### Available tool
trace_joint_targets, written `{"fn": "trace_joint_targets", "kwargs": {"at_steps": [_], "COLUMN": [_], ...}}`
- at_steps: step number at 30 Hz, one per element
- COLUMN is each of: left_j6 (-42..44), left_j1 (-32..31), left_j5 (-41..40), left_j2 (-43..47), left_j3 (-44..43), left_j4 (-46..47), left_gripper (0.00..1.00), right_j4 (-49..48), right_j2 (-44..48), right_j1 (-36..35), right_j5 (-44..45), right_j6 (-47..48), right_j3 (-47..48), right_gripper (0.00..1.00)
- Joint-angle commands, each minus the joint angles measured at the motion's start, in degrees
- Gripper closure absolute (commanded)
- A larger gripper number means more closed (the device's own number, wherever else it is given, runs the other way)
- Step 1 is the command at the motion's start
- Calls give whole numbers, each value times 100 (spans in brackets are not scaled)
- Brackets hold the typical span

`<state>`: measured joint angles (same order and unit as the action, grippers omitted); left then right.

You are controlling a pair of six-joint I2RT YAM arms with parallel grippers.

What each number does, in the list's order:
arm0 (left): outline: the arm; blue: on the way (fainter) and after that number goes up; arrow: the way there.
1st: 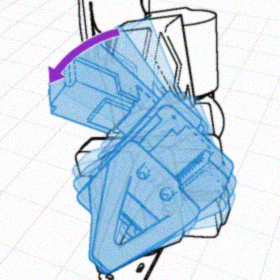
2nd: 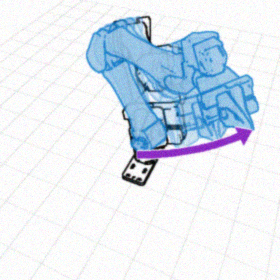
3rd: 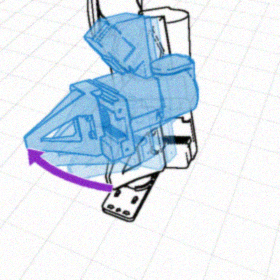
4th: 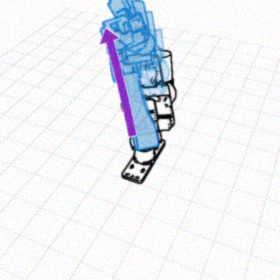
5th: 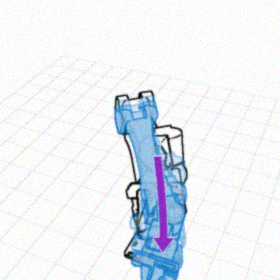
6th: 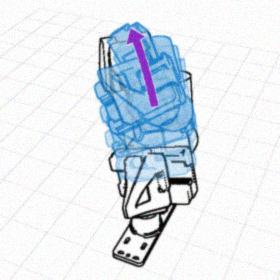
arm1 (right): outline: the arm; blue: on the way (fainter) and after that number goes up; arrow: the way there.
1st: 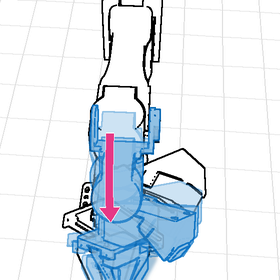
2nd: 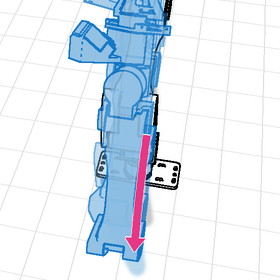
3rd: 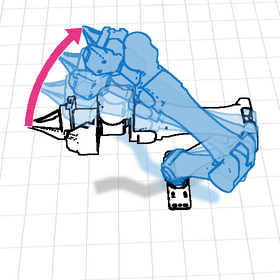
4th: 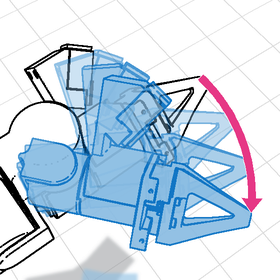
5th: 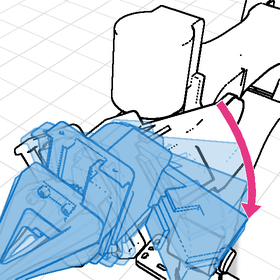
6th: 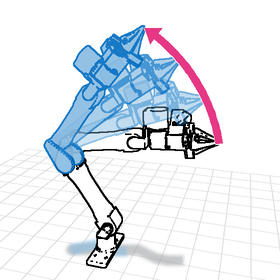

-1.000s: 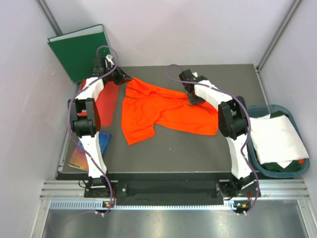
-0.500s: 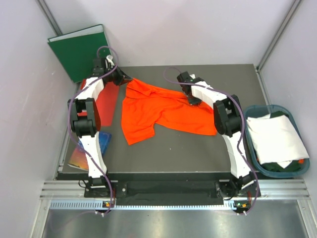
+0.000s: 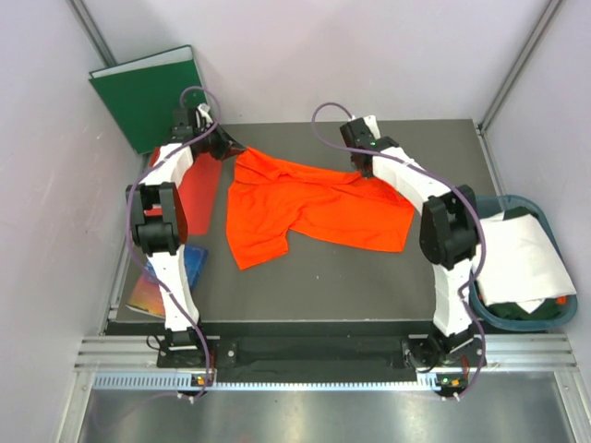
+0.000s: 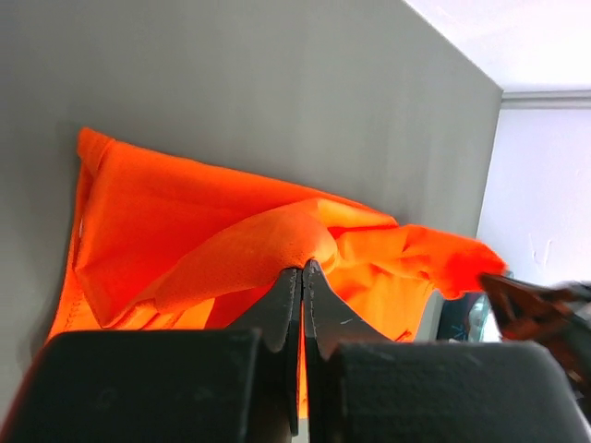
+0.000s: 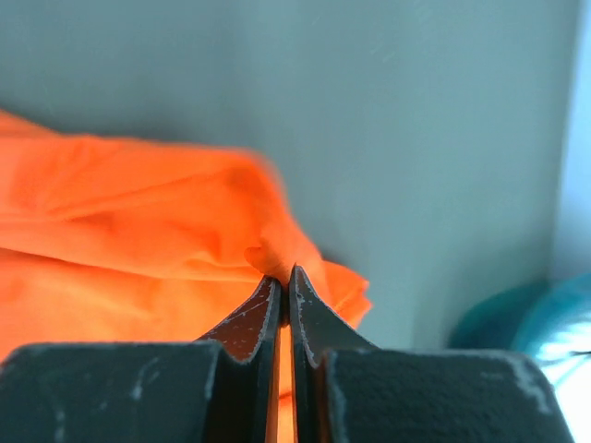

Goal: Fold and stack the t-shirts
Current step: Flatten the tshirt out

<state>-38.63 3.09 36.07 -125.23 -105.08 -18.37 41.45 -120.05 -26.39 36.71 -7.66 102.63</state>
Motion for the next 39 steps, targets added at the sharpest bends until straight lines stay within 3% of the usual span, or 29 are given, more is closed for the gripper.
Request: {"fn": "trace_joint_targets", "kwargs": {"at_steps": [1, 6, 14, 19, 25, 32, 39], "left_j6": [-83, -320, -671, -602, -32, 172, 189], "left_j1": [113, 121, 218, 271, 297, 288, 280], "left_j5": [-101, 171, 374, 75, -459, -927, -1146], "left_j2": [-255, -616, -108, 753, 1966, 3485, 5068], "left_j3": [-591, -1164, -1243, -1041, -1024, -567, -153], "left_j4": [36, 183, 703, 695, -60, -712, -1413], "left_gripper": [100, 100, 100, 100, 100, 100, 100], "right_j4": [-427, -567, -990, -1174, -1227, -753, 2], "right_j2": [667, 930, 1607, 2415, 3461, 4549, 5763], "right_j1": [108, 213, 213, 82, -103, -296, -446], "right_j5": [354, 398, 425, 56, -401, -507, -1042], "right_j6": [98, 124, 388, 713, 1100, 1487, 1110], "right_j3": [-120, -208, -305, -357, -218, 222, 266], "right_gripper": [100, 100, 100, 100, 100, 100, 100]}}
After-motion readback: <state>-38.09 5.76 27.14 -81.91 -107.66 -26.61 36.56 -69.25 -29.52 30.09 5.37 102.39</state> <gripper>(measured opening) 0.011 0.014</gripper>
